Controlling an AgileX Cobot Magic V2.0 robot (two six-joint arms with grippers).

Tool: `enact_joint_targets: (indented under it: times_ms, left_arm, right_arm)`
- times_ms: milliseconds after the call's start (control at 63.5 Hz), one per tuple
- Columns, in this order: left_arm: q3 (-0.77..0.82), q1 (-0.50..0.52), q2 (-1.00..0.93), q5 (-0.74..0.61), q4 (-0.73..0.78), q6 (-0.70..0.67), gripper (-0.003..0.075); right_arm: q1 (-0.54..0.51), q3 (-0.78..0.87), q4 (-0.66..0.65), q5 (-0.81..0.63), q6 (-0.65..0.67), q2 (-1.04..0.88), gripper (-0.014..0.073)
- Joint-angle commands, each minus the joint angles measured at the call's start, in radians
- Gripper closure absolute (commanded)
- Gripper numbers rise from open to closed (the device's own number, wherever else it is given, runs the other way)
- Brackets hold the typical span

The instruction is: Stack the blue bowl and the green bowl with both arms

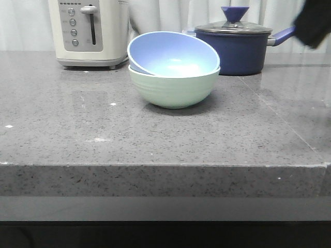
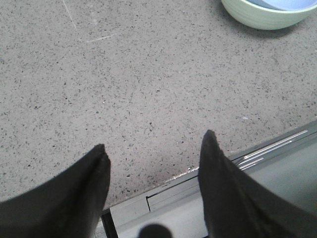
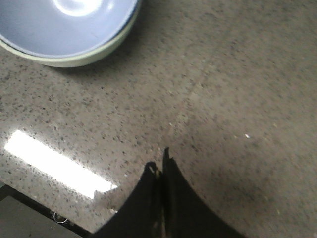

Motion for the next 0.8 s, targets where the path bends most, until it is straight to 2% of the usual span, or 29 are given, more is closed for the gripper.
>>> enact_joint_targets:
  times_ms: [0, 173, 394, 677, 740, 788]
  left_arm:
    - [-0.025, -0.002, -0.005, -0.067, 0.0, -0.011, 0.0332]
    - [-0.025, -0.002, -0.005, -0.067, 0.0, -0.011, 0.0332]
    - [-0.025, -0.002, -0.005, -0.067, 0.0, -0.011, 0.0332]
    - [-0.025, -0.002, -0.005, -0.069, 0.0, -0.011, 0.0336]
    - [-0.025, -0.002, -0.005, -0.069, 0.0, -0.011, 0.0368]
    - [-0.025, -0.002, -0.005, -0.069, 0.0, -0.011, 0.0423]
  right_arm:
    - [-0.001, -0.001, -0.057, 0.009, 0.095, -0.106, 0.0648]
    - [-0.001, 0.12, -0.057, -0.024, 0.169, -0.299, 0.0648]
    - [-0.001, 0.298, -0.055, -0.088, 0.176, -0.517, 0.0648]
    - [-0.001, 0.364, -0.056, -0.11, 0.176, -0.607, 0.0648]
    - [-0.001, 0.364, -0.056, -0.11, 0.176, -0.607, 0.0648]
    - [-0.001, 0.364, -0.056, -0.11, 0.176, -0.607, 0.0648]
